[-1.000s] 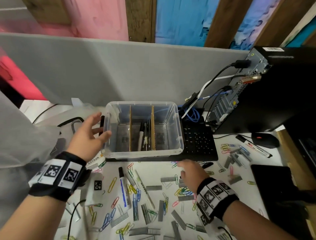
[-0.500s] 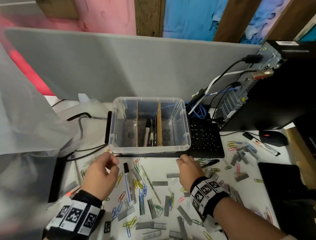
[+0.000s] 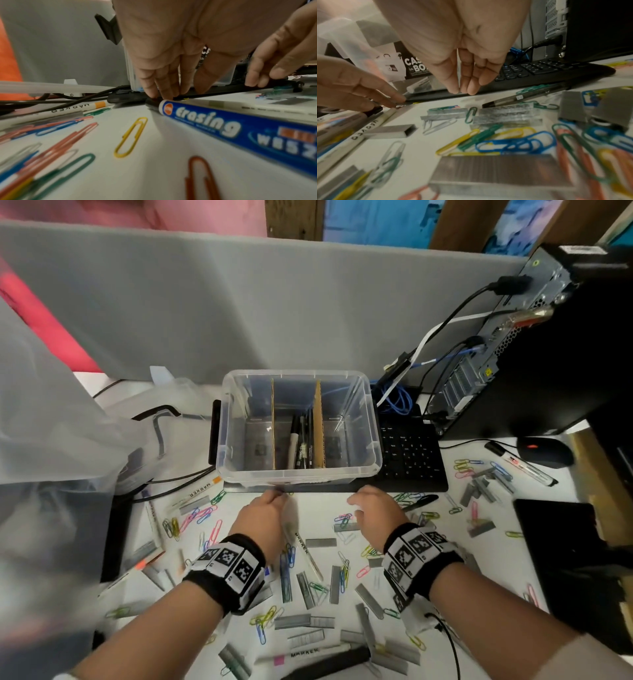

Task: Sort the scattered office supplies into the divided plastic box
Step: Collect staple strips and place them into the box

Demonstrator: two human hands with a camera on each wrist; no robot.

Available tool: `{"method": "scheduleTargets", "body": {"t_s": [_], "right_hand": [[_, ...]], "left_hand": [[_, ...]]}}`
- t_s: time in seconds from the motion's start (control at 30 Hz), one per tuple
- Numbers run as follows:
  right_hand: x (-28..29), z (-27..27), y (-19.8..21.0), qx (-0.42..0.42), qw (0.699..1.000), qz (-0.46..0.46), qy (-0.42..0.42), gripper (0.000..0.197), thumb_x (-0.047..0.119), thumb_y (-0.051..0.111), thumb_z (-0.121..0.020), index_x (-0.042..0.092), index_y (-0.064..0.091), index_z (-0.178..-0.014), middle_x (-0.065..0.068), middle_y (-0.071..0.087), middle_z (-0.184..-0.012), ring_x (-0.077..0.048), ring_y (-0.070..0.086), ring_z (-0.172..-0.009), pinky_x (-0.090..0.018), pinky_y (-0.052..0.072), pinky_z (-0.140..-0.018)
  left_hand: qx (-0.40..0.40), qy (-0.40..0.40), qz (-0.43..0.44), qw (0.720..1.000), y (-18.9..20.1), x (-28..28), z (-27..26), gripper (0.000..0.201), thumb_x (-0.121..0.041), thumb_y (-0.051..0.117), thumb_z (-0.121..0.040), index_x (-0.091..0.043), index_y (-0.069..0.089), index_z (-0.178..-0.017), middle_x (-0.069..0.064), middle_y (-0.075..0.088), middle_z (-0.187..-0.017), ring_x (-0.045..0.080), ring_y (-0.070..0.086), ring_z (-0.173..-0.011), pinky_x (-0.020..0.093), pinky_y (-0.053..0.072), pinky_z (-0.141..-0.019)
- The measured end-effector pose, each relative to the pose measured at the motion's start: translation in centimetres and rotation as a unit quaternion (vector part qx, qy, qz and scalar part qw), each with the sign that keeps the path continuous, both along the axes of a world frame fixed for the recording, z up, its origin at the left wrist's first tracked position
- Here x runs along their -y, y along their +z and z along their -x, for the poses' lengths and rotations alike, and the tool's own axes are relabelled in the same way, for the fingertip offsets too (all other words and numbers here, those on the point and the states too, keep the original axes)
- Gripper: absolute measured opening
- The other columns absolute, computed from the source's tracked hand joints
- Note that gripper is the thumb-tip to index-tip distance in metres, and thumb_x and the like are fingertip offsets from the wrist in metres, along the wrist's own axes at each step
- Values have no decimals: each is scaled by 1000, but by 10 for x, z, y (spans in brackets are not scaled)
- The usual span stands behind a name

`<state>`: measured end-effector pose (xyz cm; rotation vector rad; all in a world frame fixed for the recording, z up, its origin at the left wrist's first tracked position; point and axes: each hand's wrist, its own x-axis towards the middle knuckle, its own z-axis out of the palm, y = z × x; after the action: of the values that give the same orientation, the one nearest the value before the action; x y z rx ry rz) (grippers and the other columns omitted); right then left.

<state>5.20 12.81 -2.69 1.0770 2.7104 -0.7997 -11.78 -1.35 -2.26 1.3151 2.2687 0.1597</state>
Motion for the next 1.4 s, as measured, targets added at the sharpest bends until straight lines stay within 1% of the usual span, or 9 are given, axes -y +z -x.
{"method": "scheduleTargets", "body": {"t_s": [0.1,0.3,0.4,0.53,0.73,0.87,1.07,1.3,1.4], "right_hand": [[3,8,-3,36,998,5,49,30,6,52,-89,9,65,-116,-5,55,-119,-23,52,-111,-29,41,-96],[7,15,-9,91,993,-14,72,11,6,53,-85,14,59,-89,-4,55,-100,-27,56,-93,-32,47,-81],[11,17,-9,97,994,-3,58,12,8,52,-86,17,58,-91,-3,54,-100,-28,57,-89,-33,49,-80],[14,14,-5,68,997,32,19,6,11,55,-87,16,56,-89,-4,59,-93,-27,57,-86,-33,50,-76],[18,3,10,-13,997,66,-37,4,10,55,-87,13,56,-89,0,55,-75,-26,53,-73,-31,46,-69],[29,-2,36,-74,995,71,4,7,14,59,-85,18,55,-82,10,50,-65,-17,49,-69,-31,47,-69],[46,26,113,-236,962,33,132,4,14,65,-82,12,62,-81,12,51,-71,-7,49,-68,-19,40,-66],[34,103,127,-251,965,66,28,8,14,68,-85,14,67,-93,2,65,-85,-7,56,-72,-5,40,-65],[25,120,122,-232,969,84,5,20,14,66,-87,12,66,-107,0,67,-102,-8,62,-88,-9,46,-81]], "left_hand": [[-7,-1,23,1000,0,-1,-2,54,-12,59,-84,-18,46,-136,-3,43,-137,24,52,-117,29,41,-104],[-32,-21,55,998,3,-3,1,43,1,56,-83,-17,57,-122,1,53,-124,22,54,-112,28,43,-100],[-17,-5,56,998,6,-5,5,41,3,52,-85,-17,56,-120,3,52,-126,23,57,-108,28,45,-98],[-14,0,51,999,6,-9,9,53,2,58,-83,-16,50,-131,2,42,-140,26,54,-117,30,40,-104],[-26,-28,85,996,3,-11,9,45,-8,66,-83,-15,52,-125,5,48,-132,26,56,-113,31,45,-101],[-12,-25,84,996,4,-11,10,44,-21,69,-81,-16,55,-122,3,47,-129,24,55,-112,29,45,-99],[3,-14,78,997,6,-15,4,45,-31,68,-77,-17,55,-118,4,53,-121,24,58,-107,34,48,-95],[5,14,134,991,6,-20,7,46,-18,66,-76,-11,50,-119,10,55,-121,29,53,-116,41,47,-97],[15,12,141,990,4,-19,8,43,-16,64,-79,-10,48,-118,11,56,-121,29,54,-114,38,47,-96]]}}
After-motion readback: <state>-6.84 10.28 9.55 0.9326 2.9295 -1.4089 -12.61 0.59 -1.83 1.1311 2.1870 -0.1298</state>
